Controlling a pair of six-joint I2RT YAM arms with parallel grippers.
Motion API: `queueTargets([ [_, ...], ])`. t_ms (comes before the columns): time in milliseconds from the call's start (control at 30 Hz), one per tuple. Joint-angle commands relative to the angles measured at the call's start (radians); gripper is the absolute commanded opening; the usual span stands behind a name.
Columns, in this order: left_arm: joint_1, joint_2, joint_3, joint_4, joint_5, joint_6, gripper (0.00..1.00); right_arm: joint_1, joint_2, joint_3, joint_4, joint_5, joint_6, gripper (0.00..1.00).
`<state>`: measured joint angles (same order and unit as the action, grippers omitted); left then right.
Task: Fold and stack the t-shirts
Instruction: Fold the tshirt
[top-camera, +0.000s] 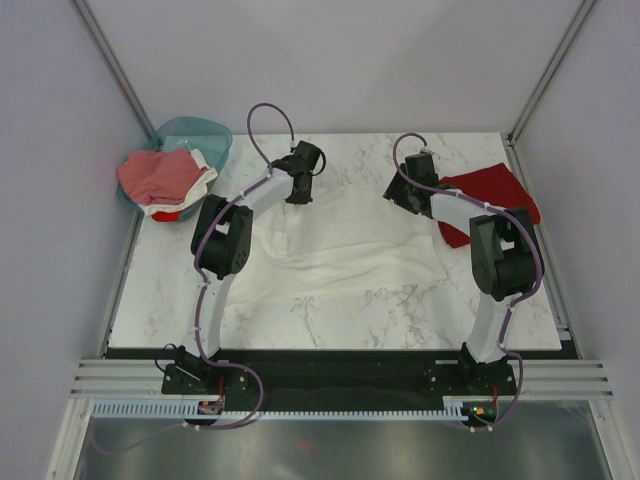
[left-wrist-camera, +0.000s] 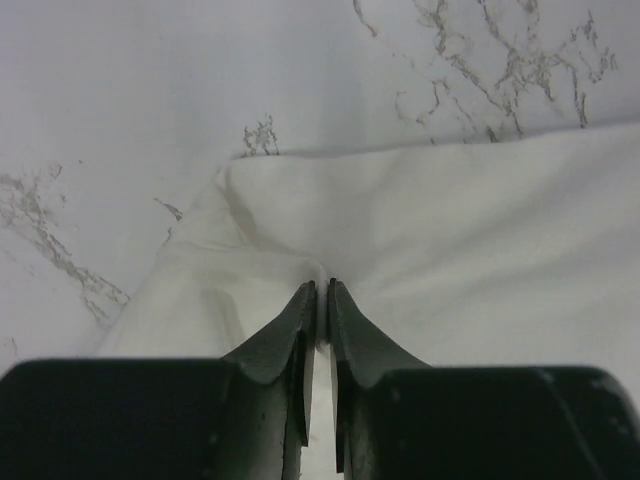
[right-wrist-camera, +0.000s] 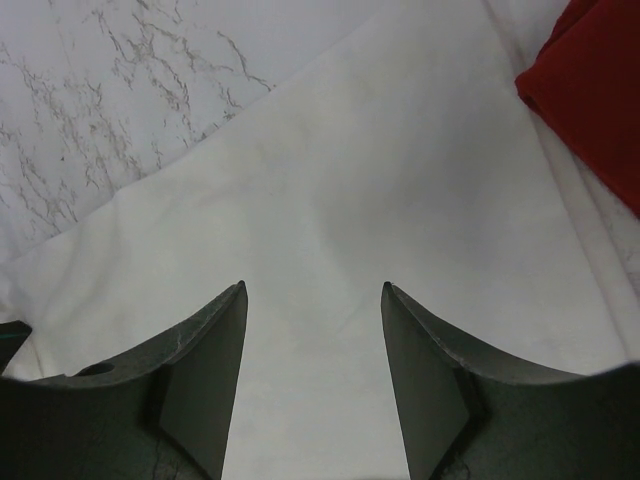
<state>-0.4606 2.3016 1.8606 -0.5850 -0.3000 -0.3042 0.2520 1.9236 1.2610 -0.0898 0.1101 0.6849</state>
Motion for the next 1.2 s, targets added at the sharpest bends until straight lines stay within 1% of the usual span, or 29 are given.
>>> queueTargets([
  [0, -0.003, 0.006, 0.057, -0.036, -0.053, 0.043, 0.14, -0.007, -0.037, 0.003, 0.015, 0.0, 0.008, 0.64],
  [167, -0.013, -0.068, 0.02, -0.035, -0.132, 0.025, 0.1, -0.013, -0.031, 0.003, 0.015, 0.002, 0.01, 0.64],
  [200, -0.018, -0.085, 0.017, -0.035, -0.151, 0.028, 0.05, -0.011, -0.031, 0.003, 0.016, 0.002, 0.008, 0.64],
  [267, -0.029, -0.096, 0.012, -0.035, -0.2, 0.034, 0.04, -0.02, -0.029, 0.005, 0.015, 0.005, 0.01, 0.64],
  [333, -0.033, -0.106, 0.012, -0.036, -0.22, 0.037, 0.02, -0.037, -0.028, 0.008, 0.015, 0.007, 0.015, 0.64],
  [433, -0.033, -0.111, 0.014, -0.03, -0.237, 0.036, 0.02, -0.049, -0.005, 0.032, 0.002, 0.054, 0.005, 0.65],
  [500, -0.033, -0.1, 0.049, -0.032, -0.232, 0.039, 0.02, -0.051, 0.021, 0.076, -0.019, 0.092, -0.024, 0.64],
  [533, -0.032, -0.087, 0.072, -0.029, -0.225, 0.053, 0.02, -0.049, 0.034, 0.128, -0.037, 0.146, -0.034, 0.65],
  [567, -0.033, -0.079, 0.083, -0.032, -0.223, 0.062, 0.02, -0.049, 0.064, 0.161, -0.08, 0.164, -0.062, 0.65],
  [633, -0.032, -0.065, 0.109, -0.032, -0.247, 0.089, 0.02, -0.054, 0.095, 0.236, -0.111, 0.203, -0.077, 0.65],
  [767, -0.032, -0.044, 0.133, -0.032, -0.335, 0.128, 0.02, -0.057, 0.17, 0.317, -0.142, 0.235, -0.102, 0.63],
  [867, -0.033, -0.05, 0.156, -0.03, -0.343, 0.148, 0.02, -0.06, 0.236, 0.388, -0.16, 0.263, -0.11, 0.62],
  [933, -0.032, -0.044, 0.173, -0.029, -0.347, 0.161, 0.02, -0.068, 0.271, 0.454, -0.211, 0.279, -0.102, 0.62],
  [1167, -0.03, 0.016, 0.209, -0.007, -0.39, 0.217, 0.02, -0.074, 0.367, 0.541, -0.232, 0.315, -0.111, 0.62],
])
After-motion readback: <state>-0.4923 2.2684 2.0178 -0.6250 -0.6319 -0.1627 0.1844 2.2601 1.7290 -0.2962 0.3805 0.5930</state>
